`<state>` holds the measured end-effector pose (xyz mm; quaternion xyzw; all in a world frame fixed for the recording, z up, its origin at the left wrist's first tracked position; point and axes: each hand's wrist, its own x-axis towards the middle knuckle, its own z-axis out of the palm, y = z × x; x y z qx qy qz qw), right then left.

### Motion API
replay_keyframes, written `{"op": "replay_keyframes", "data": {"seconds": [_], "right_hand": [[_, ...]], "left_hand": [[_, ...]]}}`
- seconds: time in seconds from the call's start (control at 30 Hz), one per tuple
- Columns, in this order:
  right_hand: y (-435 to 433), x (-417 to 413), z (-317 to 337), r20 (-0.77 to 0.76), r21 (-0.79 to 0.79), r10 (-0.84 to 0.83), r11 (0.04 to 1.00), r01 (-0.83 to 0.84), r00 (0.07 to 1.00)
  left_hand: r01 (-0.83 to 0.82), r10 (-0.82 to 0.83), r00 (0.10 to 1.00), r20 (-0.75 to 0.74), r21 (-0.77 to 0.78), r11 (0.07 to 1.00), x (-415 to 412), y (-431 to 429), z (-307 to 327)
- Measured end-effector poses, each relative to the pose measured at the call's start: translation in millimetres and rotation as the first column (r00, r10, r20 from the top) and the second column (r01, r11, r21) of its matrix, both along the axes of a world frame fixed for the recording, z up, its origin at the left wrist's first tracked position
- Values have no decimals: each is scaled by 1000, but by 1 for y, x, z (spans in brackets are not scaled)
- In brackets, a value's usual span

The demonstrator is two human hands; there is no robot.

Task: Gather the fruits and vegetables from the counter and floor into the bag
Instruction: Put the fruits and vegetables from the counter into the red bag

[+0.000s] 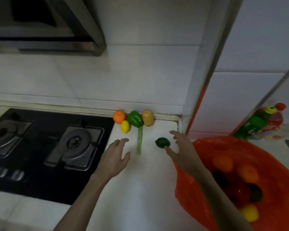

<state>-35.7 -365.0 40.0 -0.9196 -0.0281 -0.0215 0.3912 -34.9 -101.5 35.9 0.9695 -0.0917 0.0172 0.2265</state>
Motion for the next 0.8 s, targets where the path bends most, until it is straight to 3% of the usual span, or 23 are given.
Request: {"op": "replay_keyframes", "data": {"seconds": [0.53, 0.8], "right_hand": [[59, 117, -36, -172, -175, 4, 984, -35, 985], [69, 158, -67, -244, -133, 3, 990, -37, 970]], "left_hand": [[0, -2, 1000, -20, -88, 996, 88, 59, -36], [1, -10, 995, -100, -91, 996, 140, 57, -72]]}}
